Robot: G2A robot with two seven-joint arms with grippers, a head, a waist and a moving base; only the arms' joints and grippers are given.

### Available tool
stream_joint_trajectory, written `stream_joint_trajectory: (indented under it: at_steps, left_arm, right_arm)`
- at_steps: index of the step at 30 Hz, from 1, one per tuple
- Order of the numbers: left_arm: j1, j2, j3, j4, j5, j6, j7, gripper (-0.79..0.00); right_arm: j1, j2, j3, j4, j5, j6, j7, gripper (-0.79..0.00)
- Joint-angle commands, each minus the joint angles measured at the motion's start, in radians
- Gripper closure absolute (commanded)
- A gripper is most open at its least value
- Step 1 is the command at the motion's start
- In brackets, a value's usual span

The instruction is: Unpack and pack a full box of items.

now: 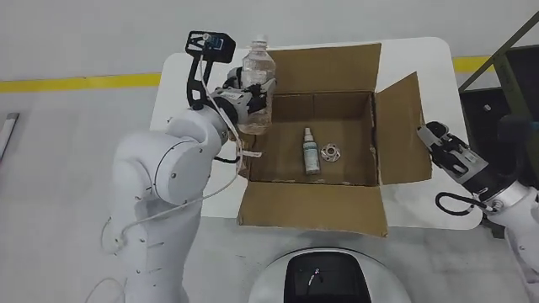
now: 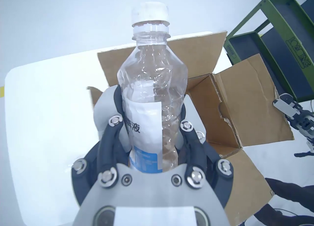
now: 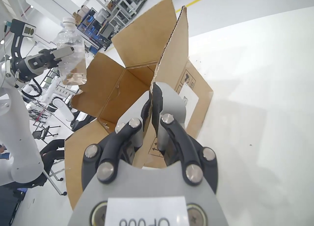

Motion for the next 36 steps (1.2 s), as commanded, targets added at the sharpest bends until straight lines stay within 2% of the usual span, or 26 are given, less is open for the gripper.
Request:
stream_joint_trajectory:
  at_steps: [1, 7, 8, 10, 11, 12, 13, 14, 15, 20, 26, 30, 33, 35, 36]
  left_arm:
    - [-0.006, 0.004, -0.033, -0.008, 0.015, 0.005, -0.011, 0.0]
    - [-0.01, 0.021, -0.132, -0.028, 0.074, -0.02, -0.046, 0.0]
    - [-0.004, 0.025, -0.148, -0.023, 0.09, -0.031, -0.056, 0.0]
    - [0.017, 0.034, -0.188, -0.02, 0.132, -0.054, -0.068, 0.0]
    - [0.025, 0.036, -0.197, -0.02, 0.144, -0.062, -0.072, 0.0]
    - [0.044, 0.04, -0.215, -0.017, 0.157, -0.071, -0.08, 0.0]
    - [0.06, 0.043, -0.225, -0.018, 0.164, -0.081, -0.087, 0.0]
    - [0.071, 0.045, -0.231, -0.018, 0.171, -0.088, -0.09, 0.0]
    - [0.096, 0.048, -0.239, -0.014, 0.182, -0.1, -0.098, 0.0]
    - [0.198, 0.057, -0.231, -0.002, 0.208, -0.145, -0.118, 0.0]
    - [0.321, 0.06, -0.195, 0.01, 0.211, -0.142, -0.109, 0.0]
    - [0.367, 0.062, -0.161, 0.025, 0.243, -0.153, -0.09, 0.0]
    - [0.386, 0.062, -0.14, 0.044, 0.24, -0.157, -0.077, 0.0]
    - [0.392, 0.061, -0.127, 0.053, 0.237, -0.159, -0.069, 0.0]
    - [0.396, 0.062, -0.12, 0.064, 0.244, -0.16, -0.066, 0.0]
  right_arm:
    - [-0.005, 0.001, 0.008, -0.004, 0.001, -0.005, -0.003, 0.0]
    - [-0.02, 0.002, 0.021, 0.003, 0.001, -0.008, -0.015, 0.0]
    - [-0.021, 0.001, 0.022, 0.003, -0.001, -0.006, -0.019, -0.108]
    - [-0.023, 0.001, 0.023, 0.001, -0.016, -0.003, -0.033, -0.382]
    - [-0.024, 0.001, 0.022, 0.001, -0.015, -0.005, -0.039, -0.388]
    - [-0.026, 0.001, 0.022, 0.002, -0.015, -0.007, -0.045, -0.471]
    - [-0.028, 0.001, 0.024, 0.003, -0.016, -0.008, -0.052, -0.616]
    - [-0.029, 0.001, 0.025, 0.003, -0.019, -0.009, -0.055, -0.723]
    - [-0.03, 0.001, 0.03, 0.003, -0.026, -0.009, -0.064, -0.785]
    - [-0.037, 0.0, 0.057, -0.008, -0.054, -0.023, -0.124, -0.785]
    - [-0.051, -0.002, 0.103, -0.045, -0.237, -0.06, -0.282, -0.785]
    - [-0.064, -0.004, 0.107, -0.054, -0.315, -0.084, -0.343, -0.785]
    - [-0.07, -0.006, 0.101, -0.05, -0.314, -0.098, -0.362, -0.785]
    - [-0.069, -0.007, 0.099, -0.047, -0.31, -0.109, -0.373, -0.723]
    - [-0.069, -0.007, 0.1, -0.043, -0.316, -0.118, -0.38, -0.594]
